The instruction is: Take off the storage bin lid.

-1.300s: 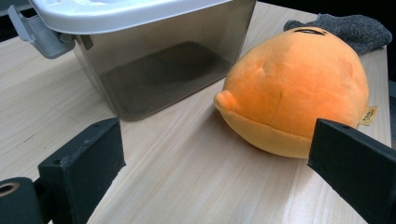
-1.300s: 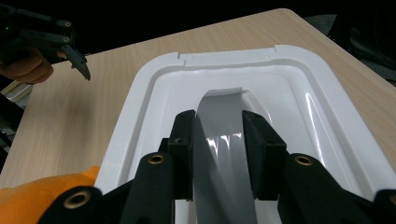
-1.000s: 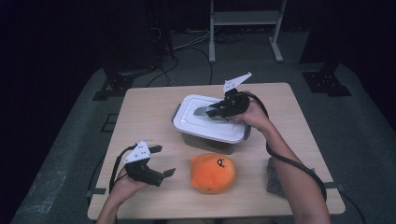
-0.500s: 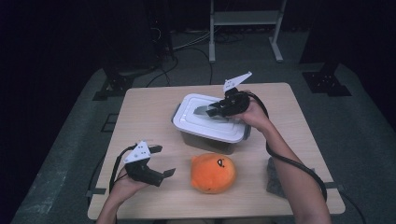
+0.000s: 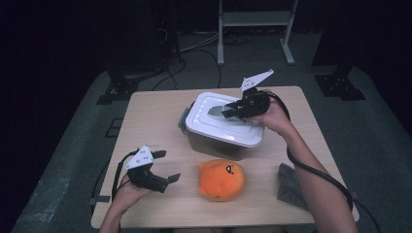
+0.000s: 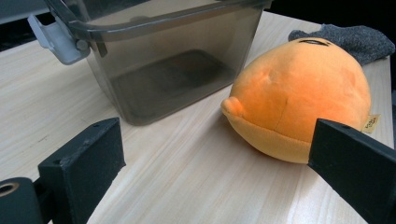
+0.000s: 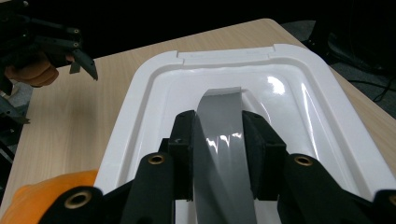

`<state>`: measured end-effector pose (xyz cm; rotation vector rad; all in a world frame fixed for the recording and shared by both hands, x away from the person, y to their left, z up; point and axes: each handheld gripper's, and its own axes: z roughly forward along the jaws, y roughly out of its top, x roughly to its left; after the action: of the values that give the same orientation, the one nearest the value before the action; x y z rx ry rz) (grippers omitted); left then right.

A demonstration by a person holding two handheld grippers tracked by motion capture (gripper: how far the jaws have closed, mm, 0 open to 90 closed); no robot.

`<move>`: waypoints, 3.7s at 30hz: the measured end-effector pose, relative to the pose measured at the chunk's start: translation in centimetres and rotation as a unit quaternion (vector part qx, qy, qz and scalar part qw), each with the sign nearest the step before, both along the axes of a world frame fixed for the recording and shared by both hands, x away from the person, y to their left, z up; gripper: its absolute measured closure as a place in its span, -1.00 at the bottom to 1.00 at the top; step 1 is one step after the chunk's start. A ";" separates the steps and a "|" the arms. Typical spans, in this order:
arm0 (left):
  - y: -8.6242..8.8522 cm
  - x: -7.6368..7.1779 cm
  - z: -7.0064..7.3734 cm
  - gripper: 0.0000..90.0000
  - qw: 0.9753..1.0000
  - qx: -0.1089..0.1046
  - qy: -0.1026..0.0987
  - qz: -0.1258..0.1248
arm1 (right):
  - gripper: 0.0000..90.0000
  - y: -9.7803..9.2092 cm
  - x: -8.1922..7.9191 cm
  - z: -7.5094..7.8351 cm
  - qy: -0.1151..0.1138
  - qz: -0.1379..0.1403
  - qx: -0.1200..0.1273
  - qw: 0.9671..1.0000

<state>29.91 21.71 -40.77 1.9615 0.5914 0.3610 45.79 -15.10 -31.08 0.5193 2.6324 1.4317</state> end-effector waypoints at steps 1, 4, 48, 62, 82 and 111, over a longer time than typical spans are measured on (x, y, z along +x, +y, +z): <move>0.0 0.0 0.0 -0.94 1.000 0.000 0.000 0.000 | 0.46 -0.3 -0.2 0.1 -0.003 0.000 0.000 1.000; -0.1 0.0 0.0 -0.94 1.000 0.004 -0.001 0.001 | 0.46 -1.1 -0.8 0.5 -0.006 -0.007 0.000 1.000; -0.4 0.2 -0.5 -0.94 1.000 0.007 0.001 0.001 | 0.46 -14.8 -9.3 0.3 -0.008 -0.084 0.018 0.996; -0.3 0.2 -0.4 -0.94 1.000 0.005 0.000 0.001 | 0.46 -18.4 -11.5 -0.8 -0.005 -0.109 0.031 0.994; -0.5 0.2 -0.5 -0.94 1.000 0.005 0.003 -0.002 | 0.45 -21.8 -14.1 -4.5 0.015 -0.136 0.027 0.990; -0.5 0.2 -0.4 -0.94 1.000 0.006 0.001 -0.004 | 0.45 -21.3 -13.7 -11.5 0.073 -0.148 0.018 0.986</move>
<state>30.11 21.20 -41.19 1.9761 0.5827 0.3590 32.09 -36.38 -42.60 1.0088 2.4997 1.3965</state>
